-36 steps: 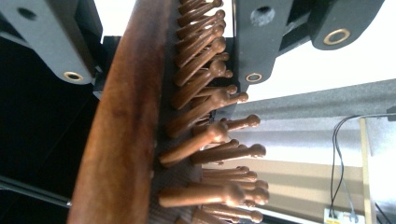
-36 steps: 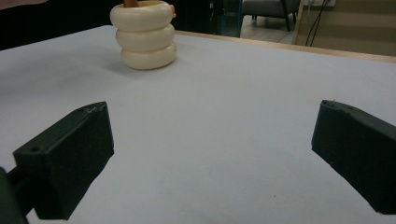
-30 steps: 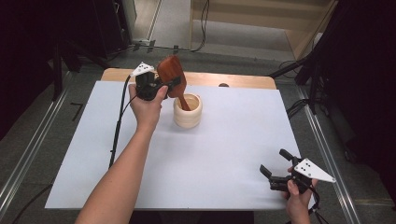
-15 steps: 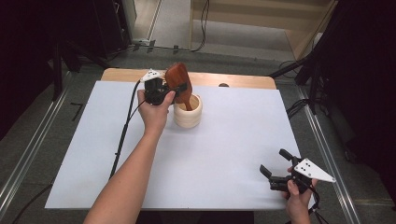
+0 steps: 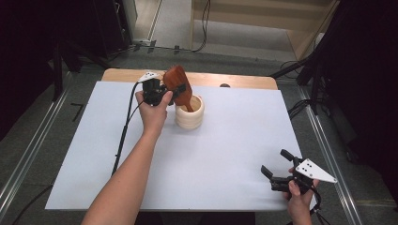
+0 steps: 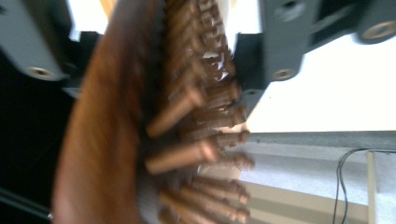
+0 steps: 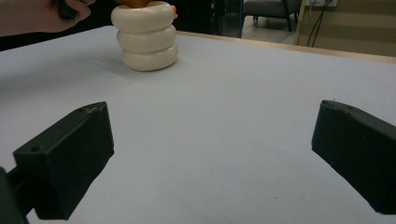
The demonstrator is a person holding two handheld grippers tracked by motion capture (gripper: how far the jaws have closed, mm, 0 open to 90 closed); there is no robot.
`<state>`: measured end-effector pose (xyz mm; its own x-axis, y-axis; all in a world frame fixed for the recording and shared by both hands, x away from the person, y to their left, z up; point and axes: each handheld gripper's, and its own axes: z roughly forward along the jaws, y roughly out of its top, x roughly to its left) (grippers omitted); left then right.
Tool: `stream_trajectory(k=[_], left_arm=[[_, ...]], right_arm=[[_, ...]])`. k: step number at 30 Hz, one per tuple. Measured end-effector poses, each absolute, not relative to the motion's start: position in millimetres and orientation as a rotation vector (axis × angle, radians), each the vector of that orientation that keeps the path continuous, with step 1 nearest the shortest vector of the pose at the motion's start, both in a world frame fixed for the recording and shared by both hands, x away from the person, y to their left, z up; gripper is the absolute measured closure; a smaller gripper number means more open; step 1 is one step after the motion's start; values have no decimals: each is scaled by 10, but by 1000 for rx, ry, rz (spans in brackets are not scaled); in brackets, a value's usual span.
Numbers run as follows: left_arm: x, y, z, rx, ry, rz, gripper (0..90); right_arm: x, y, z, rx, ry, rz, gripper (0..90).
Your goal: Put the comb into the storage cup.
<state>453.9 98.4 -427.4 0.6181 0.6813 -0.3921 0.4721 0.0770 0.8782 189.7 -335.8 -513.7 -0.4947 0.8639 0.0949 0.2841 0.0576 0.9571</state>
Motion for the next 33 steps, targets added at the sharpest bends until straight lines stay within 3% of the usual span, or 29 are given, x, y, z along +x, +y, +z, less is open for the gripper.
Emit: stream_trajectory(k=[5, 9, 33], left_arm=[[4522, 953, -4281, 1604, 990, 232, 132], [4496, 938, -4268, 1617, 981, 238, 0], [4223, 1175, -4260, 1641, 939, 340, 0]], right_arm=[[1894, -3357, -5136, 1146, 1823, 1455, 0], [1896, -3362, -5135, 1144, 1822, 1457, 0], [1904, -3355, -5138, 1143, 1826, 1452, 0]])
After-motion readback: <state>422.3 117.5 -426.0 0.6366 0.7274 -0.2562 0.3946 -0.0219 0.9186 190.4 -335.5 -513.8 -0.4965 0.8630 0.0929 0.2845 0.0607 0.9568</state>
